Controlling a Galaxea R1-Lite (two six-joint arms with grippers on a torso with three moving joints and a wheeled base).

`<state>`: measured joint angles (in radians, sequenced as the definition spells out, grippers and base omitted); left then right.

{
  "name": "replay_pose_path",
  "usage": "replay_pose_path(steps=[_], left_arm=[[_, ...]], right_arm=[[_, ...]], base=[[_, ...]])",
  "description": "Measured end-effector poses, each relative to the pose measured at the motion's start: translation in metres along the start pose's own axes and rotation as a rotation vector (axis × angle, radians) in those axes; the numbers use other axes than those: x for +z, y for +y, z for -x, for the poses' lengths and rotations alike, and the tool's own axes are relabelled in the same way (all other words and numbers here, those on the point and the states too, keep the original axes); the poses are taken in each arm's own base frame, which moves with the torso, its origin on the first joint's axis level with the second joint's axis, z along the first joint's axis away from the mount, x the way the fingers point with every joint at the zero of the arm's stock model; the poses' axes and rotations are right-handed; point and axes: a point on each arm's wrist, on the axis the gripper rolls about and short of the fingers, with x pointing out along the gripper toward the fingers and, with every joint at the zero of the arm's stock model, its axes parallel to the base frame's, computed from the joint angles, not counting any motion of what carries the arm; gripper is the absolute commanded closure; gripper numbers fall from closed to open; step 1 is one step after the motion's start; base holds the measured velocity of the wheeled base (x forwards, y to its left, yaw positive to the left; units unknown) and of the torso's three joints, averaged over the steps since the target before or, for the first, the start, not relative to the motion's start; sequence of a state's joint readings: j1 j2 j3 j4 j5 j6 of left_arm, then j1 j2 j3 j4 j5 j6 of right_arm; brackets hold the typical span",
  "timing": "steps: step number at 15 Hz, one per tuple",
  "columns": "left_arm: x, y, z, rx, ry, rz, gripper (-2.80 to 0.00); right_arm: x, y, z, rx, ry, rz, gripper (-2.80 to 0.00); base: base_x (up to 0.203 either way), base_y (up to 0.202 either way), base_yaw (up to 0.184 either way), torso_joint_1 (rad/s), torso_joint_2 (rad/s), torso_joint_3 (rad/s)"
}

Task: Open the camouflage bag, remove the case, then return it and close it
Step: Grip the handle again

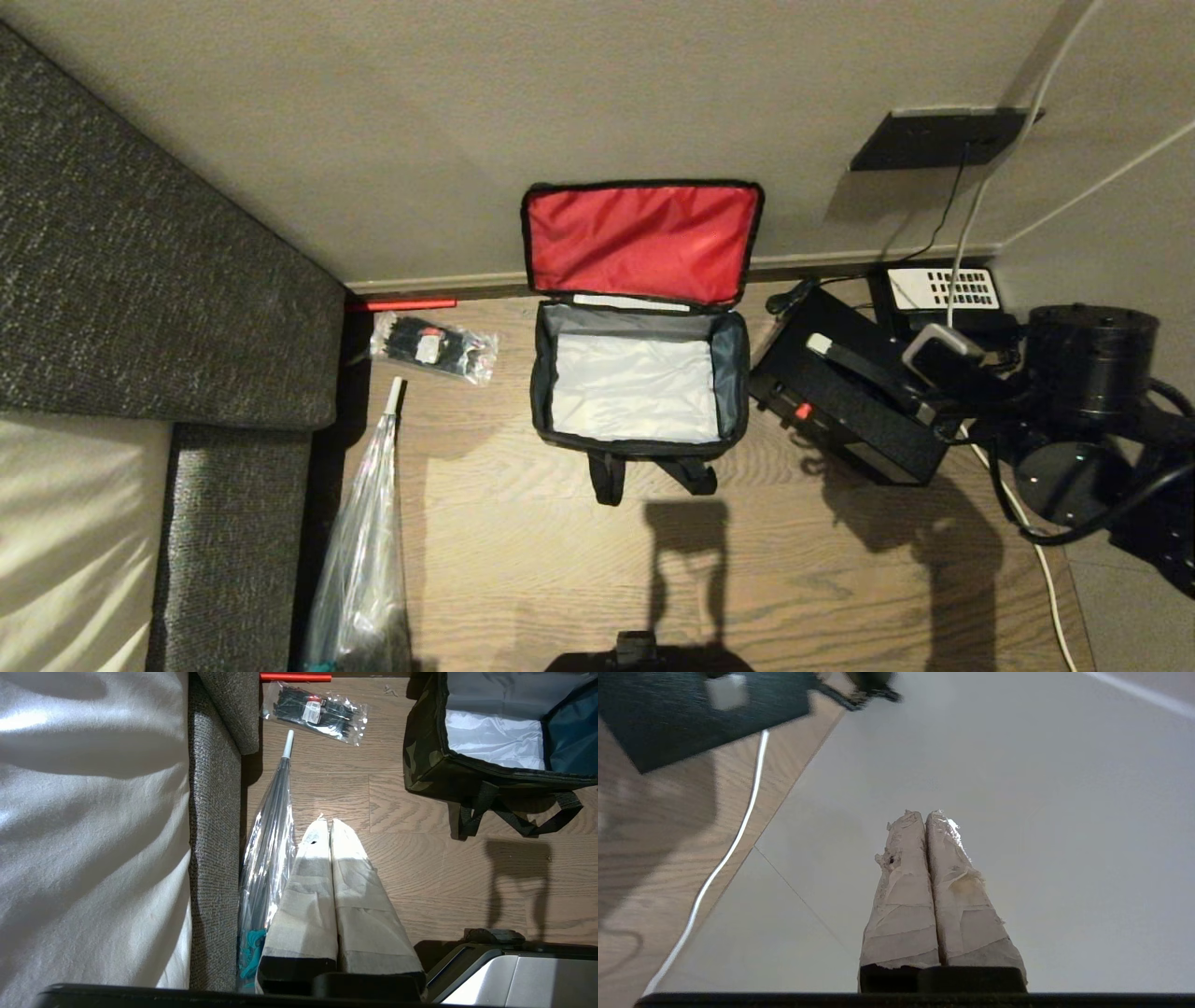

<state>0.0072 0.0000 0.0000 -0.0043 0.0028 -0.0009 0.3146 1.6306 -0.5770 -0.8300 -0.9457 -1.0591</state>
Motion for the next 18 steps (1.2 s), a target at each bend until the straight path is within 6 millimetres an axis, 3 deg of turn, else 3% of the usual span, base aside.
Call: replay_pose_path(steps=[5, 8, 10, 13, 15, 18], left_arm=[[0.000, 0.000, 0.000, 0.000, 0.000, 0.000, 0.00], [0.000, 0.000, 0.000, 0.000, 0.000, 0.001, 0.00], [0.000, 0.000, 0.000, 0.000, 0.000, 0.001, 0.00], [0.000, 0.000, 0.000, 0.000, 0.000, 0.000, 0.00], [0.000, 0.000, 0.000, 0.000, 0.000, 0.000, 0.00], [0.000, 0.000, 0.000, 0.000, 0.000, 0.001, 0.00]], right_arm=[[-0.042, -0.041, 0.035, -0.006, -0.020, -0.263, 0.00], [-0.087, -0.063, 0.064, 0.120, -0.069, -0.377, 0.00], [-0.127, -0.066, 0.094, 0.233, -0.073, -0.488, 0.00], [-0.184, -0.046, 0.137, 0.392, -0.059, -0.719, 0.00], [-0.213, -0.019, 0.154, 0.484, -0.032, -0.912, 0.00], [-0.233, 0.007, 0.169, 0.519, -0.175, -1.091, 0.00]], base=[[0.000, 0.000, 0.000, 0.000, 0.00, 0.000], [0.000, 0.000, 0.000, 0.000, 0.00, 0.000], [0.000, 0.000, 0.000, 0.000, 0.00, 0.000], [0.000, 0.000, 0.000, 0.000, 0.00, 0.000], [0.000, 0.000, 0.000, 0.000, 0.00, 0.000], [0.000, 0.000, 0.000, 0.000, 0.00, 0.000]])
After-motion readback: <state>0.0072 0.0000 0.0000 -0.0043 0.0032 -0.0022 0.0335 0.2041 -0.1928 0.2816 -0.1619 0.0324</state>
